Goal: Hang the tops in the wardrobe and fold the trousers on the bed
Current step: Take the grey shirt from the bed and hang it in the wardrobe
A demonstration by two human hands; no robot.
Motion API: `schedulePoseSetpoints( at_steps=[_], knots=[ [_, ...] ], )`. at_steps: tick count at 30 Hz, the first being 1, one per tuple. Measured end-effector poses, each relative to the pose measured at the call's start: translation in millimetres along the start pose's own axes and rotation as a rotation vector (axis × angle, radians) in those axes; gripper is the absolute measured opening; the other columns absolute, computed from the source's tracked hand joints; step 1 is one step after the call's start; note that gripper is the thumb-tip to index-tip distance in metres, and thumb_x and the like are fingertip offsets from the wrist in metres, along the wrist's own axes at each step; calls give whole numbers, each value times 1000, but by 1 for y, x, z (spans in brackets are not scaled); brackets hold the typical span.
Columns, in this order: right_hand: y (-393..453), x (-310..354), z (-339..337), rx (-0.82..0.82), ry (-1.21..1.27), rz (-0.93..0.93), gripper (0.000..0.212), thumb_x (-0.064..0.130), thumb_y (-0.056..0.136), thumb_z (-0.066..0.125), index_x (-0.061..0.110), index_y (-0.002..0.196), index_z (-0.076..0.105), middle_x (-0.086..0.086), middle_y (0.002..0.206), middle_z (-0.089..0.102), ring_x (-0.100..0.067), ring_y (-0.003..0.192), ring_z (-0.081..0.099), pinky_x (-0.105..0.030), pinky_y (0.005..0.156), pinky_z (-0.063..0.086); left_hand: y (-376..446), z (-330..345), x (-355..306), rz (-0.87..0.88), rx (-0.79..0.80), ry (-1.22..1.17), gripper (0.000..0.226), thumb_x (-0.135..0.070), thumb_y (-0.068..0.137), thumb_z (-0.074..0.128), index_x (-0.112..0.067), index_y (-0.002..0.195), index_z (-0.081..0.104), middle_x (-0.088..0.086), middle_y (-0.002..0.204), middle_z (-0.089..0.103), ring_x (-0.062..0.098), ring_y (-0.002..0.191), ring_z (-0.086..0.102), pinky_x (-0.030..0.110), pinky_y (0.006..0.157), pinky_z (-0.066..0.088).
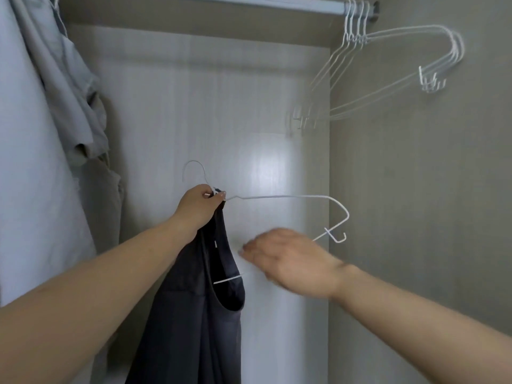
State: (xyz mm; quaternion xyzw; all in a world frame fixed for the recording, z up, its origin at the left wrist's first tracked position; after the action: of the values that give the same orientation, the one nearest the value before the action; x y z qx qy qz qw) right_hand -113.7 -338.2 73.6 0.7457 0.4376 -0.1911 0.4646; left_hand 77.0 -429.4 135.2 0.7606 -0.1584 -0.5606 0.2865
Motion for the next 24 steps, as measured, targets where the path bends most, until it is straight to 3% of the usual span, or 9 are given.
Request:
schedulePoseSetpoints(
  at_steps=[2,5,7,12,18,20,24],
  knots=[
    [-1,20,19,201,188,34,46,25,85,39,9,122,63,-7,114,66,-27,95,65,-38,74,56,0,3,-7,8,9,-30,24,-27,93,59,-6,82,57,5,90,58,17,80,51,22,61,34],
    [2,43,39,547,375,186,51,37,94,43,14,139,44,-8,129,54,-30,108,56,-37,85,49,-1,5,-18,27,3,-50,23,-27,94,57,-10,79,55,3,91,58,16,82,53,21,65,38],
    [2,53,48,671,501,252,44,41,95,49,12,127,46,-11,118,55,-32,103,55,-33,80,44,1,5,-21,21,-5,-71,25,-29,94,56,-11,77,53,3,88,56,17,81,52,26,70,39],
    [-6,54,58,699,587,312,35,50,91,53,16,89,43,-4,81,54,-24,73,49,-32,67,43,5,-2,-17,-7,-28,-49,28,-31,95,54,-15,72,47,0,77,50,18,74,47,28,67,37],
    [-34,7,37,564,506,395,37,51,91,52,15,81,51,-5,85,61,-21,78,56,-32,66,38,10,-44,21,-82,-160,40,29,-31,94,52,-14,71,44,6,79,51,23,82,53,44,89,52],
    [-43,-10,26,515,489,442,36,50,91,52,19,75,45,0,77,57,-17,71,53,-32,64,38,9,-55,38,-108,-161,93,29,-31,92,52,-11,71,47,10,79,54,28,83,58,51,88,53],
    [-42,-27,7,488,420,411,37,47,93,51,25,67,37,11,65,44,-7,60,42,-29,59,32,1,-56,56,-43,-100,357,29,-28,94,49,-3,79,53,13,82,62,27,76,60,34,72,49]
  ],
)
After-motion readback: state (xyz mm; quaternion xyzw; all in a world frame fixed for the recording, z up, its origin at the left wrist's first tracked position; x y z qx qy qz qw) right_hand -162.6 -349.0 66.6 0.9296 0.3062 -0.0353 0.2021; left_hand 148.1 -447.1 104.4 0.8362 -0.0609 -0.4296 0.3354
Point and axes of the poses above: each hand's wrist, its own y-axis towards the middle knuckle, its own z-axis out of the palm, x = y × z, the point moved 2 cm from there along y, towards the middle knuckle
